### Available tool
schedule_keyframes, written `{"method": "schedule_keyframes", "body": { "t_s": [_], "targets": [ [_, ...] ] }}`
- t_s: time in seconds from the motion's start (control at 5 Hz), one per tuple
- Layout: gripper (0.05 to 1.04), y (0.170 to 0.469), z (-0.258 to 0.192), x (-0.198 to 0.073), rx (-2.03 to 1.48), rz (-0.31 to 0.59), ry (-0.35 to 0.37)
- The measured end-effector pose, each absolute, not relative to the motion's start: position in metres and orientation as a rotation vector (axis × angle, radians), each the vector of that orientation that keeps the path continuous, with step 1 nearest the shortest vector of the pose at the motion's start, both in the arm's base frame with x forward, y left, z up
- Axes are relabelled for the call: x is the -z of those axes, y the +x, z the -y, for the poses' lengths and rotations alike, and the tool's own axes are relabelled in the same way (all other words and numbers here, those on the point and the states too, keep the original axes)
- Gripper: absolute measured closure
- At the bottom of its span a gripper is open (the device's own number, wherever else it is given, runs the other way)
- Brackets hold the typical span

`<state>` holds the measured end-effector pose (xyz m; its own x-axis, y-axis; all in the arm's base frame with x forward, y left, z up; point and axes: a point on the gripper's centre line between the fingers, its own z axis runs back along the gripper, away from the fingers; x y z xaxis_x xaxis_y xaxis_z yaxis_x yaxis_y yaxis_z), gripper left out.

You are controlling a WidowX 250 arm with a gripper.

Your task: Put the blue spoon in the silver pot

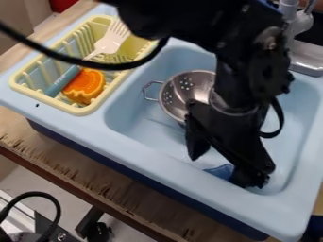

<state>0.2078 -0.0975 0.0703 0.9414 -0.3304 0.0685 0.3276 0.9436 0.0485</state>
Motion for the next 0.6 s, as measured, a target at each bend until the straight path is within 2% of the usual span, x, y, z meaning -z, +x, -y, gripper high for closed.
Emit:
{"method": "schedule_keyframes", "body": {
  "t_s": [0.2,0.4,0.6],
  "targets": [
    [0.085,0.2077,0.0967,-0.0556,0.373,-0.006,0.02],
    [0.085,0.2092,0.0967,-0.0513,0.42,-0.049,-0.027],
    [0.133,0.2095,0.0969,-0.0488,0.424,-0.036,-0.031]
  ]
}}
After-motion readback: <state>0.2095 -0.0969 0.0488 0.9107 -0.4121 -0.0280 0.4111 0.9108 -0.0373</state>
